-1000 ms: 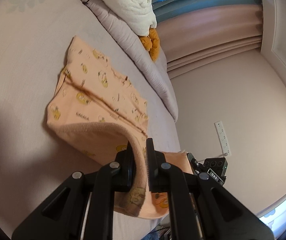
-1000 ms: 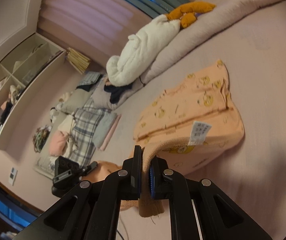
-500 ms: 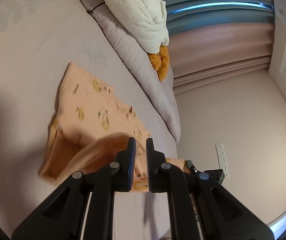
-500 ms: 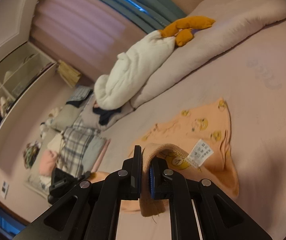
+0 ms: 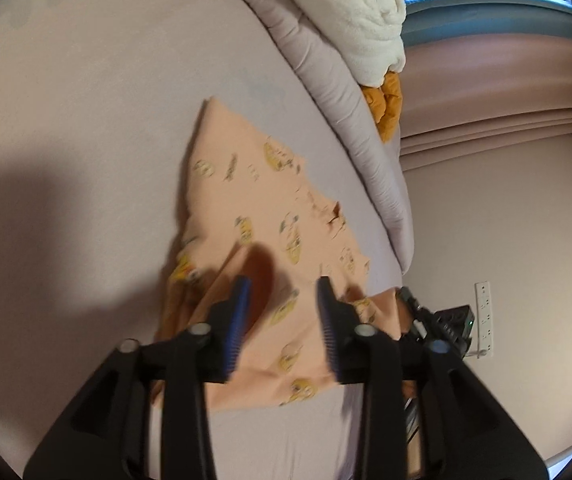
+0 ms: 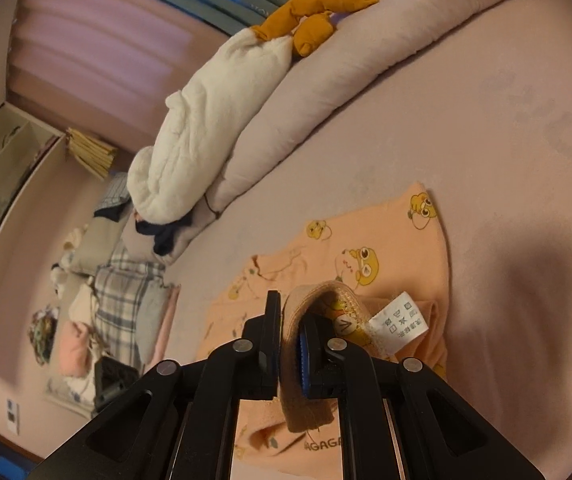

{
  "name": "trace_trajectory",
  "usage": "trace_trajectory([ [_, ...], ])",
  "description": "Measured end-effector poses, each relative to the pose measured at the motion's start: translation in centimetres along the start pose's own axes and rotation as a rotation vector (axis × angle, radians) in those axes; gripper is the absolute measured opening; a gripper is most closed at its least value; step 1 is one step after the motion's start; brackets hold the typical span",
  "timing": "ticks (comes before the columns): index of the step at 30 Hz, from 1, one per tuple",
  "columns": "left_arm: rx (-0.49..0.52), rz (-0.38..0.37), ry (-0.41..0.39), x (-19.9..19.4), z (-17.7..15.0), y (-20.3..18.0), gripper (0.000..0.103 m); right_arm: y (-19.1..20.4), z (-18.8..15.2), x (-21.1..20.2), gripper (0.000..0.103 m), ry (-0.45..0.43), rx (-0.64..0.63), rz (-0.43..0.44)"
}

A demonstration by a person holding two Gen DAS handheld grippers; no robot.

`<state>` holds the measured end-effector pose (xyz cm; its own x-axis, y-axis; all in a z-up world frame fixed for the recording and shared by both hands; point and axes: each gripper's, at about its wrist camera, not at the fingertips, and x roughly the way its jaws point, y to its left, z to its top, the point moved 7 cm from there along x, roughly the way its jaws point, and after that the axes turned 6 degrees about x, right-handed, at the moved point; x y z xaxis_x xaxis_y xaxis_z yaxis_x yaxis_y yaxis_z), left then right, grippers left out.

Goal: Fold small clothes
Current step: 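Lift the hem with both grippers and fold it toward the collar, then lower the hem onto the shirt and open both grippers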

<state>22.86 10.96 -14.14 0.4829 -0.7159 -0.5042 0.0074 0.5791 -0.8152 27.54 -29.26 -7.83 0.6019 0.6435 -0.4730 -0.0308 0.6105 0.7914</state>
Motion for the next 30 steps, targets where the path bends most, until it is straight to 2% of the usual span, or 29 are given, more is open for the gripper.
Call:
trace_trajectory([
  [3,0.010,-0.008,0.010,0.0,-0.4,0.1,0.046,0.0,0.0,0.2,0.010,0.014,0.012,0.004],
  [6,0.034,-0.045,0.056,1.3,-1.0,-0.7,0.046,-0.1,0.0,0.3,0.010,0.020,0.015,0.000],
  [8,0.063,-0.038,0.093,2.5,-1.4,-1.2,0.046,-0.1,-0.1,0.3,0.010,0.022,0.018,-0.003],
  [10,0.068,-0.033,0.127,3.8,-1.6,-1.5,0.038,-0.3,-0.1,0.3,0.010,0.024,0.023,-0.005],
  [12,0.067,-0.017,0.164,4.7,-2.1,-1.5,0.012,-0.3,-0.2,0.1,0.010,0.025,0.016,-0.013],
  [14,0.039,-0.028,0.177,5.0,-2.6,-1.3,0.005,-0.3,-0.3,0.2,0.010,0.030,0.002,-0.017],
  [15,0.017,-0.043,0.173,4.9,-2.6,-1.3,0.005,-0.2,-0.4,0.1,0.010,0.032,-0.011,-0.020],
  [18,-0.040,-0.090,0.107,4.2,-1.7,-1.6,0.003,0.3,-0.5,0.0,0.010,0.033,-0.044,-0.035],
  [20,-0.093,-0.157,0.030,3.5,-0.2,-2.0,0.002,0.8,-0.1,-0.1,0.010,0.021,-0.042,-0.012],
  [23,-0.149,-0.211,-0.078,2.6,2.8,-2.5,0.002,1.2,1.0,0.2,0.010,0.005,0.001,0.040],
  [27,-0.185,-0.210,-0.180,2.7,6.6,-2.4,0.002,0.8,3.4,1.4,0.010,-0.038,0.090,0.054],
  [30,-0.197,-0.133,-0.206,3.6,8.6,-1.1,0.002,-0.7,5.1,3.0,0.010,-0.063,0.174,0.027],
])
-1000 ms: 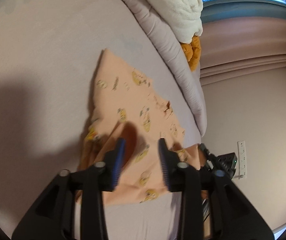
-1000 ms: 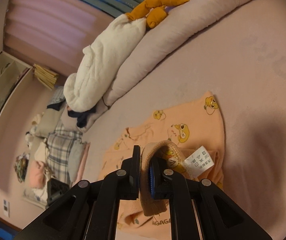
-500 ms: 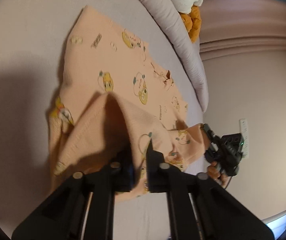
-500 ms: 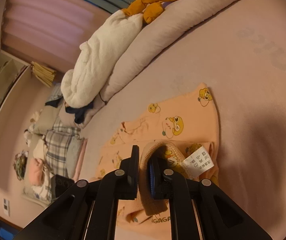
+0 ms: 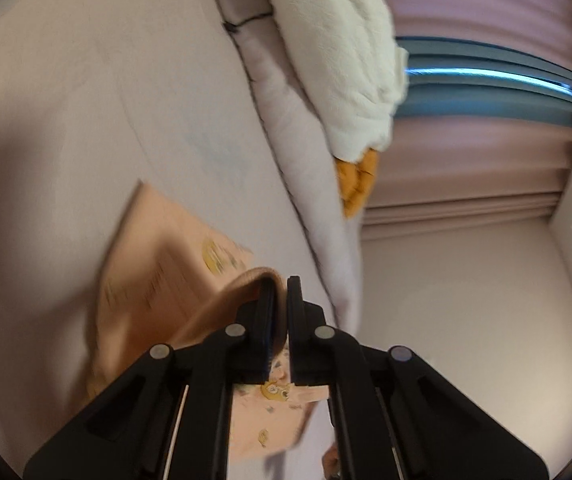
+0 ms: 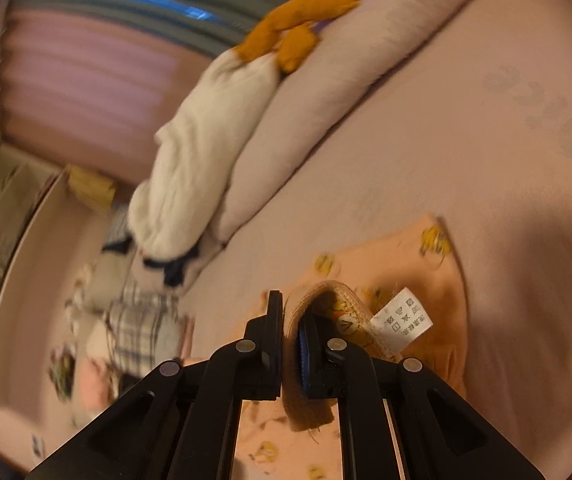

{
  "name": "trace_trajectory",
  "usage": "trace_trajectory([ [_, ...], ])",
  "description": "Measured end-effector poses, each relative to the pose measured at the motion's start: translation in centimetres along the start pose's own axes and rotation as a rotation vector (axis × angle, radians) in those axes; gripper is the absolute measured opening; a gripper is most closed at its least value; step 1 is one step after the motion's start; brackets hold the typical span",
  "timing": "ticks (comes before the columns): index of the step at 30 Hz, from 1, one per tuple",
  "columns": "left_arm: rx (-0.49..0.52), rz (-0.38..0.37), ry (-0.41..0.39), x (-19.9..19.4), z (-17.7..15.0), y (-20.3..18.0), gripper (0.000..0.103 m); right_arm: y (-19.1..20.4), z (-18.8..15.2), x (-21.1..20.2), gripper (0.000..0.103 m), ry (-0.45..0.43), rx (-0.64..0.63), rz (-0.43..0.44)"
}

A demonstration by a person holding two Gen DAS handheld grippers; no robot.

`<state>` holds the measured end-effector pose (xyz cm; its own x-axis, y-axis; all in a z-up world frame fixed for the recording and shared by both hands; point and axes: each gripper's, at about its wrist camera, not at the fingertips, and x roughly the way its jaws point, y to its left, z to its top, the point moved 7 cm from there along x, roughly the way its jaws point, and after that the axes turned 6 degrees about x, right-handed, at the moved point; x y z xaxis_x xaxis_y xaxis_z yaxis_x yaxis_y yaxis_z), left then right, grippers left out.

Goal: Fold small clothes
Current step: 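Lower the hem onto the shirt and open both grippers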

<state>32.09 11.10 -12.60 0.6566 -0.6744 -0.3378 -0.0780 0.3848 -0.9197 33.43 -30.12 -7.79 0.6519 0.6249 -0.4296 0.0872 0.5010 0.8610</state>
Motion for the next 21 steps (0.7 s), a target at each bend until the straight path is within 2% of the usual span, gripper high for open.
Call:
trace_trajectory([
  [2,0.005,0.094,-0.012,0.6,1.1,1.6,0.002,-1.2,0.9,1.2,0.010,0.006,0.052,-0.024],
  [4,-0.001,0.151,0.009,1.3,1.6,3.1,0.003,-2.8,1.5,2.1,0.010,-0.002,0.094,-0.083],
  [6,-0.003,0.235,0.026,1.8,1.8,4.6,0.003,-4.2,1.7,2.6,0.018,0.005,0.109,-0.160],
  [7,0.004,0.260,0.033,1.7,1.8,5.0,0.003,-4.9,1.5,2.7,0.029,0.023,0.125,-0.188],
  [8,0.023,0.286,0.037,1.3,1.8,5.3,0.003,-5.2,1.3,2.6,0.031,0.040,0.136,-0.181],
  [10,0.066,0.314,0.039,0.3,1.8,5.4,0.004,-4.9,1.4,1.4,0.032,0.033,0.109,-0.174],
  [12,0.121,0.336,0.036,-1.2,1.7,4.9,0.004,-4.1,1.7,-0.4,0.035,-0.008,0.027,-0.205],
  [15,0.223,0.308,0.062,-2.5,0.8,3.4,0.004,-1.3,0.7,-2.7,0.035,-0.009,-0.170,-0.184],
  [18,0.348,0.256,0.169,-1.5,-2.1,1.1,0.004,1.6,-3.9,-1.9,0.035,0.133,-0.405,-0.164],
  [19,0.380,0.240,0.221,-0.7,-3.4,0.5,0.005,1.8,-5.2,-1.2,0.035,0.171,-0.449,-0.176],
  [21,0.428,0.222,0.321,1.6,-5.9,0.0,0.005,1.9,-8.0,1.0,0.028,0.258,-0.515,-0.198],
])
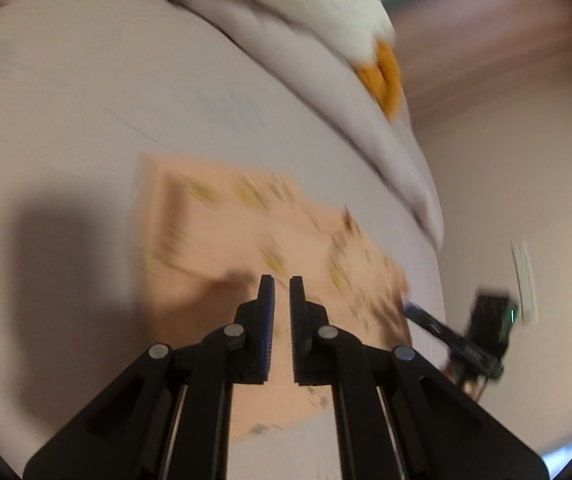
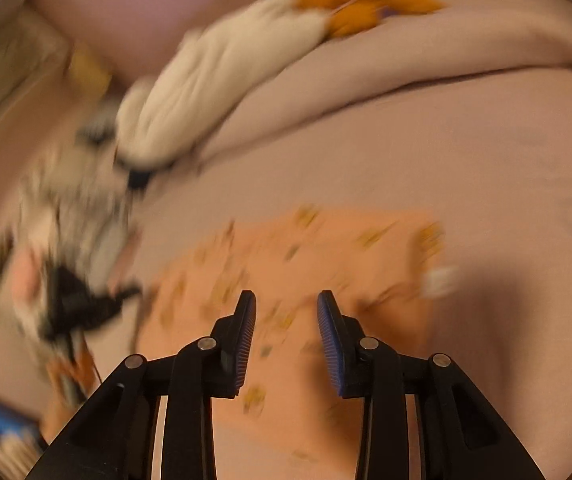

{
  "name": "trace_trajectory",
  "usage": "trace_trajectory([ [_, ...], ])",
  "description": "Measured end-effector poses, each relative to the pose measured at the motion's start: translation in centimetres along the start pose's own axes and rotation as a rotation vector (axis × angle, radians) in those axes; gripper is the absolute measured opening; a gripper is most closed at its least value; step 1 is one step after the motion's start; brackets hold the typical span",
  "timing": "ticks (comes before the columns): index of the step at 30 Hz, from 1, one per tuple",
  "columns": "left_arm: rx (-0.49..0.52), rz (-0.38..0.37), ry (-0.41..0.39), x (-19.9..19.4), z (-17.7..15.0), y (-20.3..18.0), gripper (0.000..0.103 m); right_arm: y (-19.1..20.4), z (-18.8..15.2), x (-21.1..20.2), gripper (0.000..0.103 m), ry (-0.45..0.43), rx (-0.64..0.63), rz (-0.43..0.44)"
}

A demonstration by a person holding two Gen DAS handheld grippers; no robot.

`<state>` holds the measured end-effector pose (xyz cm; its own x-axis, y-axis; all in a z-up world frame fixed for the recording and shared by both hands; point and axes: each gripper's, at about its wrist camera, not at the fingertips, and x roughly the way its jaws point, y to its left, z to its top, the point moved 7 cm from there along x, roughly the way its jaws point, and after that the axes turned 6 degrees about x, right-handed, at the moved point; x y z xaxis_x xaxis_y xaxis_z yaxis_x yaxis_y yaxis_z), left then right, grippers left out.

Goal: Fold small clothes
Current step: 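Lower the hem onto the shirt and open both grippers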

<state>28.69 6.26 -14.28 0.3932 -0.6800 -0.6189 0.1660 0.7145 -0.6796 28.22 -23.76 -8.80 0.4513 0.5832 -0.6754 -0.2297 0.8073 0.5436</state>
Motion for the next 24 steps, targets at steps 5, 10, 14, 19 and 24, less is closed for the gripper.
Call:
trace_trajectory([
  [5,0.081,0.034,0.146,6.7,-2.2,-2.0,0.006,2.9,-2.3,6.5,0.023,0.147,-0.067,0.008],
  [10,0.117,0.094,0.111,10.0,-0.2,-2.4,0.007,5.1,-1.4,9.2,0.023,0.132,-0.161,-0.053],
  [14,0.040,0.116,-0.015,9.8,4.0,-1.4,0.008,4.1,2.8,8.5,0.023,-0.008,-0.127,-0.146],
  [19,-0.048,0.189,-0.132,7.2,7.5,0.6,0.009,1.9,6.8,4.1,0.023,-0.207,-0.074,-0.264],
  [24,-0.031,0.210,-0.144,5.2,6.9,1.6,0.009,0.2,5.2,-0.1,0.023,-0.244,-0.073,-0.245],
])
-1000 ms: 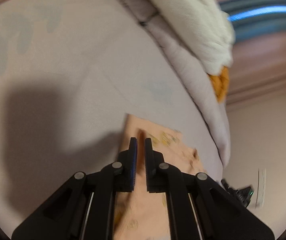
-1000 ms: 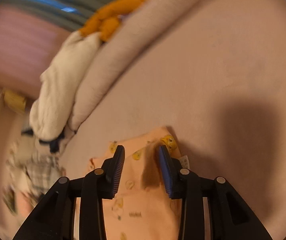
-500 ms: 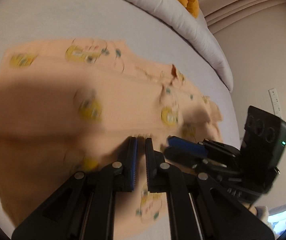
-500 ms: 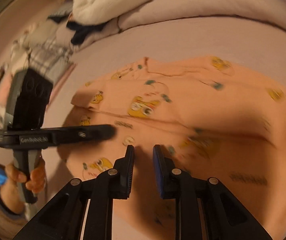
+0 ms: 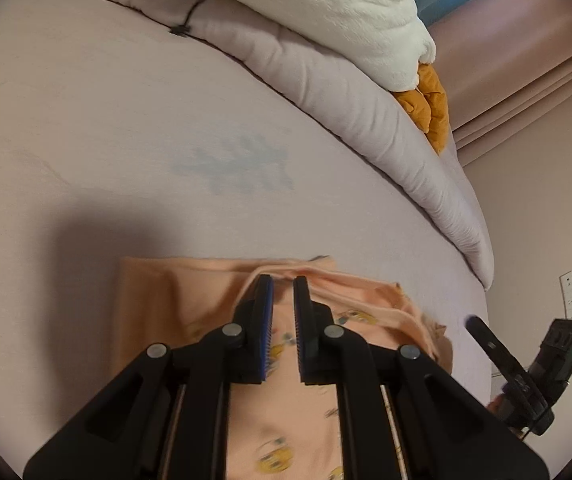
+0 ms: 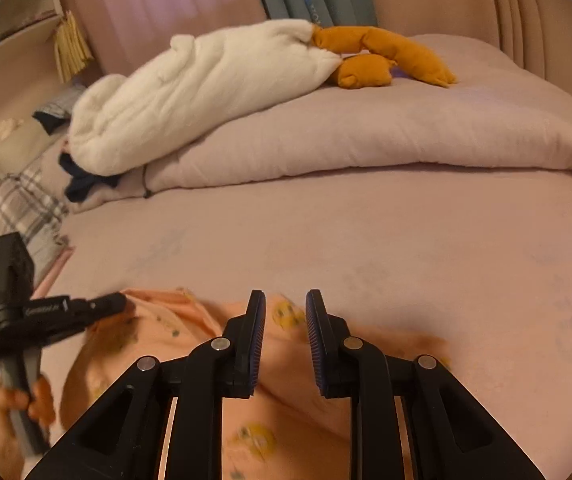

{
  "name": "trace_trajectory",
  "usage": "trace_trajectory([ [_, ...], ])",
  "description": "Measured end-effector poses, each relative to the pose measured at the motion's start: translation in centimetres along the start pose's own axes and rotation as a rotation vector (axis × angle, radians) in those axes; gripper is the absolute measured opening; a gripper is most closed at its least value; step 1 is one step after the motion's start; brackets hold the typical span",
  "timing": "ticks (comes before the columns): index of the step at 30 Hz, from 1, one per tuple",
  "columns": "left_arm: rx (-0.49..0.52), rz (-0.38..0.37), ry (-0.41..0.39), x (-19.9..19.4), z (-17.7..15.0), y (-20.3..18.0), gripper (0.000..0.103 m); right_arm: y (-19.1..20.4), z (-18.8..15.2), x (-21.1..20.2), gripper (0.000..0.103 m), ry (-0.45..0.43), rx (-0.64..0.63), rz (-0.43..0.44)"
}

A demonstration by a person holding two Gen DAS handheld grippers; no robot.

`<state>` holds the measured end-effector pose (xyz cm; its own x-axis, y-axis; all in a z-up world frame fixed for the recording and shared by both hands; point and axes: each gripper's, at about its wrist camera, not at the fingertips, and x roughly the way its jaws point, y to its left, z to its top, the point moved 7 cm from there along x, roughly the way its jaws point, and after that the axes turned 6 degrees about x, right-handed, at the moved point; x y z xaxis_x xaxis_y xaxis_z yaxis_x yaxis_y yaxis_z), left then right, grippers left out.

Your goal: Fold small clothes

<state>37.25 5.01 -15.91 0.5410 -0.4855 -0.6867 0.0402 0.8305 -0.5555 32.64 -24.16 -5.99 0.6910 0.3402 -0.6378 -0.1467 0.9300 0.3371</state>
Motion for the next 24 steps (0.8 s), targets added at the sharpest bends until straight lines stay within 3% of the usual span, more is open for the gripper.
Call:
trace_trajectory([
  [2,-0.005,0.000,0.012,-0.1,-0.2,0.5,0.011,0.2,-1.4,-1.3,0.023,0.049,-0.006,0.142],
  [4,-0.009,0.007,0.022,0.1,0.1,0.8,0.012,2.1,-3.6,-1.2,0.023,0.176,-0.022,0.280],
  [5,-0.015,0.008,0.025,0.2,0.2,0.8,0.012,2.6,-4.4,-0.8,0.023,0.216,-0.046,0.287],
  [9,-0.069,0.004,0.030,0.3,1.1,1.4,0.012,2.8,-6.4,3.8,0.023,0.342,-0.068,0.165],
  [11,-0.120,-0.012,0.005,-0.5,2.2,2.0,0.013,1.2,-5.0,5.4,0.023,0.299,-0.047,0.041],
  [13,-0.196,-0.038,-0.040,-1.7,3.6,2.8,0.015,-0.3,-1.8,5.3,0.023,0.161,-0.030,-0.086],
  [15,-0.243,-0.055,-0.112,-3.9,5.1,3.8,0.028,-1.3,1.6,3.6,0.023,0.012,-0.011,-0.170],
  [18,-0.213,-0.025,-0.158,-6.5,5.5,4.9,0.036,-1.5,3.4,1.0,0.023,-0.069,0.019,-0.134],
  [21,-0.137,-0.031,-0.089,-7.2,3.8,4.9,0.034,-1.2,2.0,-0.5,0.024,-0.046,-0.010,-0.076],
  [24,0.000,-0.005,0.021,-6.7,0.4,3.9,0.034,-1.0,-1.1,-0.3,0.024,0.047,-0.056,-0.010],
])
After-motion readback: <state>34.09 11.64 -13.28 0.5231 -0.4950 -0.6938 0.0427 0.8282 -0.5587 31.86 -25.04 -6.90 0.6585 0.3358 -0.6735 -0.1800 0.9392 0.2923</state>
